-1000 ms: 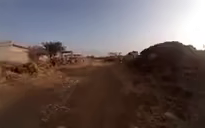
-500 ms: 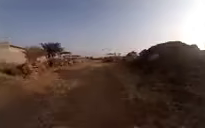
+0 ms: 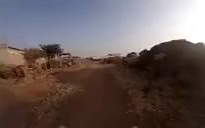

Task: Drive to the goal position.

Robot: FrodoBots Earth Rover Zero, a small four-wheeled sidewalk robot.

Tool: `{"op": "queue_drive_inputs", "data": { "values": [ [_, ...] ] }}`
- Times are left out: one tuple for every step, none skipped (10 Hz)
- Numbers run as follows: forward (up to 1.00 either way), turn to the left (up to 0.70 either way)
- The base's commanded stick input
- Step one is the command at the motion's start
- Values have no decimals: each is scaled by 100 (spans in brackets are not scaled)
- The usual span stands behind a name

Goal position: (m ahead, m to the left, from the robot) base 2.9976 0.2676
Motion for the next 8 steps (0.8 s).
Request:
{"op": "queue_drive_inputs", "data": {
  "values": [
    [70,0],
    [70,0],
    [70,0],
    [70,0],
    [70,0],
    [70,0],
    [70,0],
    [70,0]
  ]
}}
